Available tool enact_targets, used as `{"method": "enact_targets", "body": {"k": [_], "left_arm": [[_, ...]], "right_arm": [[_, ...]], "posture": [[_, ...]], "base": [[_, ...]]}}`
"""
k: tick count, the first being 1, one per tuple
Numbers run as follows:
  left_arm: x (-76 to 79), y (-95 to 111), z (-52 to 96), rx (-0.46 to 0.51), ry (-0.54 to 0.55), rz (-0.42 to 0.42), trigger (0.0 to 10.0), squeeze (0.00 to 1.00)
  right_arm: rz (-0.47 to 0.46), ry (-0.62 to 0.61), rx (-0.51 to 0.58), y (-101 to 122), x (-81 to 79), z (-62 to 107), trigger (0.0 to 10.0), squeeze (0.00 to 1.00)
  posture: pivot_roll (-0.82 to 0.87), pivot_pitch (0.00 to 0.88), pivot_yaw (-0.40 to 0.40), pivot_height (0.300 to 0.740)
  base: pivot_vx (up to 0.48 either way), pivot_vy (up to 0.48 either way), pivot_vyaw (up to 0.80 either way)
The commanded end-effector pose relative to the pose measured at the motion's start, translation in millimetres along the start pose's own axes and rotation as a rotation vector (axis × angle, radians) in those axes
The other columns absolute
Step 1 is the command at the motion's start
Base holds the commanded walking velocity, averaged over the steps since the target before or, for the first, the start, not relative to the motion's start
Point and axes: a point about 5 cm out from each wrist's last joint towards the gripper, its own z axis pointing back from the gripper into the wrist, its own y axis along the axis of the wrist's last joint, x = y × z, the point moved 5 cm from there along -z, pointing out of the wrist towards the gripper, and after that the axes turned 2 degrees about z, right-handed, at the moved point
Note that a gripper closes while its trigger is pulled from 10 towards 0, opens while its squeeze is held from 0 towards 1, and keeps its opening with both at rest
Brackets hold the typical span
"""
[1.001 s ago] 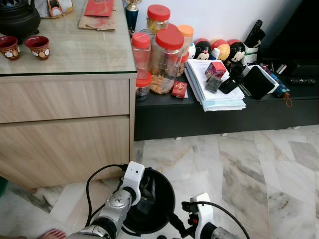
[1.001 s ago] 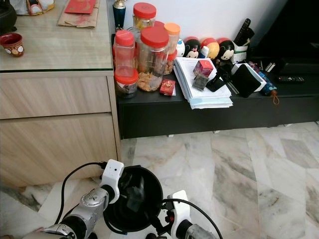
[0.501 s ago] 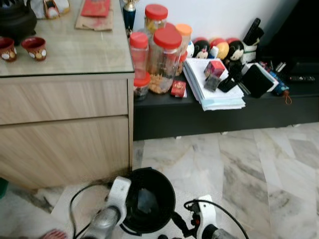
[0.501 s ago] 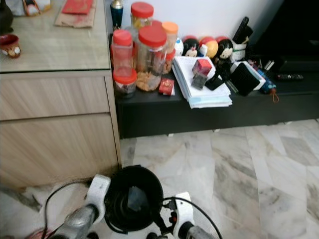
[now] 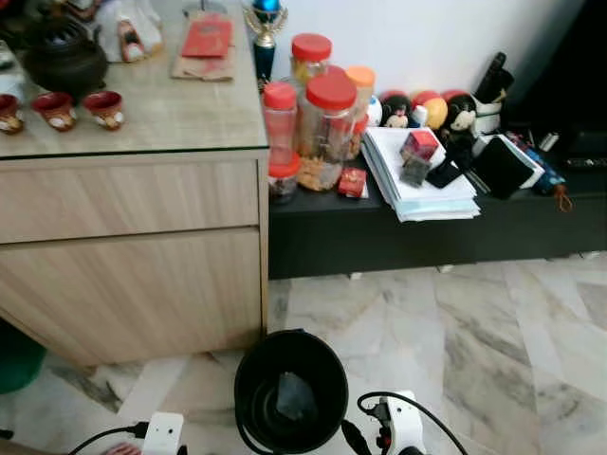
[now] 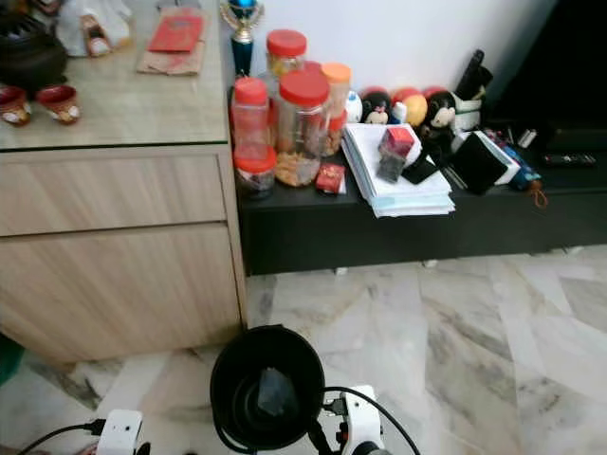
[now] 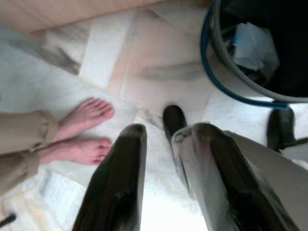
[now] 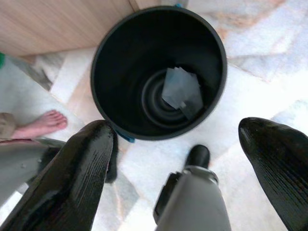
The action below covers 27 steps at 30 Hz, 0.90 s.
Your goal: Picking trash to rubbish bin
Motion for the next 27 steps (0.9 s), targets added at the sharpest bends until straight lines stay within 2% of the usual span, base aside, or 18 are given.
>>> {"method": "enact_targets", "body": {"k": [1, 8, 14, 27], "left_arm": [[3.9, -26.7, 6.4, -0.093, -0.002, 0.001, 10.0, 0.0], [2.9, -27.6, 6.5, -0.099, 0.007, 0.006, 10.0, 0.0], [0.7, -17.3, 2.6, -0.082, 0.019, 0.025, 10.0, 0.0], [4.5, -13.8, 1.2, -0.077, 0.004, 0.021, 10.0, 0.0]], "right_arm": [[-0.007, -0.041, -0.035, -13.7, 10.0, 5.6, 10.0, 0.0], [-0.022, -0.057, -0.044, -19.5, 14.3, 8.1, 10.0, 0.0], [-0.016, -0.066, -0.051, -19.1, 16.3, 7.7, 10.0, 0.0], [-0.019, -0.064, -0.061, -23.5, 13.7, 7.9, 10.0, 0.0]], "posture": [[0.12, 0.089, -0.094, 0.74], [0.12, 0.064, -0.088, 0.74], [0.12, 0.026, -0.093, 0.74], [0.12, 0.007, -0.093, 0.74]], "base": [[0.0, 0.0, 0.0], [0.0, 0.0, 0.0], [0.0, 0.0, 0.0], [0.0, 0.0, 0.0]]}}
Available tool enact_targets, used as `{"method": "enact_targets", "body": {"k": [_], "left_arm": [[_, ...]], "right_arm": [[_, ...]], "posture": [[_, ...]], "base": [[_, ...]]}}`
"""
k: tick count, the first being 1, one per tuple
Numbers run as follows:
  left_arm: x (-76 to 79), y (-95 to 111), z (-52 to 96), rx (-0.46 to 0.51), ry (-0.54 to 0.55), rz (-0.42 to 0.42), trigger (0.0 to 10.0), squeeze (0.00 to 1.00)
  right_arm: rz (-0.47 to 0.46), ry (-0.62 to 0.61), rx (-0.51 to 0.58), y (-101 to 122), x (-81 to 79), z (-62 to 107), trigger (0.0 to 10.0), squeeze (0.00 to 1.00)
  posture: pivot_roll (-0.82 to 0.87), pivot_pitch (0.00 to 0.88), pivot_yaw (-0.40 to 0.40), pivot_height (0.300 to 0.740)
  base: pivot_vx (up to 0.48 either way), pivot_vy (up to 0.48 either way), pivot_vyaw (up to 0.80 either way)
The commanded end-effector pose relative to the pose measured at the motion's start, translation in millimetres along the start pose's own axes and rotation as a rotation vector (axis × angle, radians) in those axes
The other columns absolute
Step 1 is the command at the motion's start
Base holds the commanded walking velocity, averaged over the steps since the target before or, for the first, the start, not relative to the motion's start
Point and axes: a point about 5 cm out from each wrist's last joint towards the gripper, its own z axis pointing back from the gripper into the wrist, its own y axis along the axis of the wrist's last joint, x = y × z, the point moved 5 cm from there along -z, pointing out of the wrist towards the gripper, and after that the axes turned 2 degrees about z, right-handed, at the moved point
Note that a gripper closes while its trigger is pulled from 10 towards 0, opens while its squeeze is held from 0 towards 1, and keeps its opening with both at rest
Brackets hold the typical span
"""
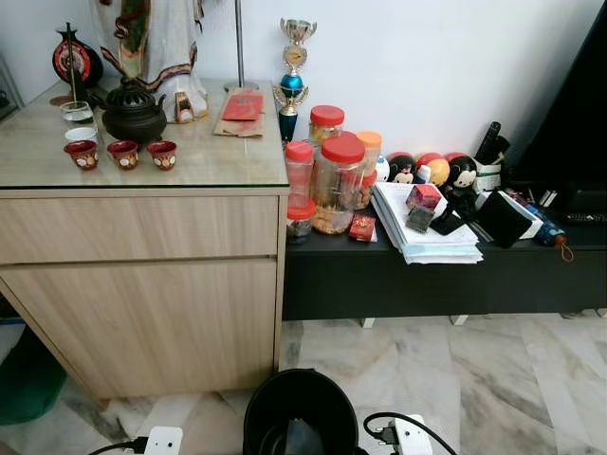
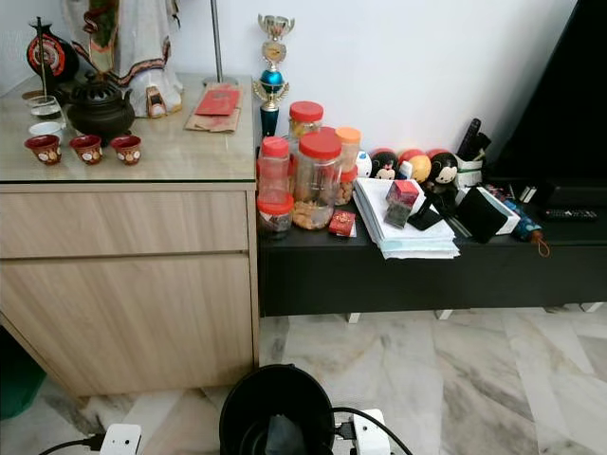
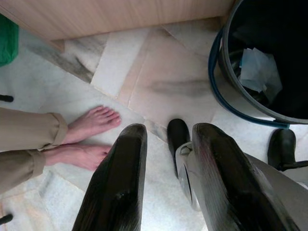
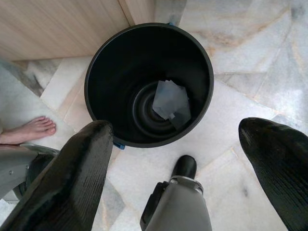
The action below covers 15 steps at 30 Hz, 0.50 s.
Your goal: Picking trash to rubbish bin
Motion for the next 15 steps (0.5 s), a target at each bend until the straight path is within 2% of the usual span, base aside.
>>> {"method": "enact_targets", "body": {"k": [1, 5, 15], "left_arm": [[3.9, -4.5, 0.5, -0.018, -0.007, 0.004, 10.0, 0.0], [5.3, -3.4, 0.2, -0.015, -0.013, 0.005, 10.0, 0.0], [5.7, 1.9, -1.0, -0.002, -0.01, 0.018, 10.0, 0.0]], "right_arm": [[-0.003, -0.012, 0.003, 0.1, 3.2, 0.8, 10.0, 0.0], [-0.002, -0.017, 0.003, -0.4, 5.3, 1.4, 10.0, 0.0], [-0.01, -0.032, 0.009, 1.7, 11.2, 2.5, 10.0, 0.0]], "posture": [[0.12, 0.007, -0.093, 0.74], [0.12, 0.007, -0.093, 0.74], [0.12, 0.013, -0.097, 0.74]], "base": [[0.0, 0.0, 0.0], [0.0, 0.0, 0.0], [-0.267, 0.0, 0.0]]}}
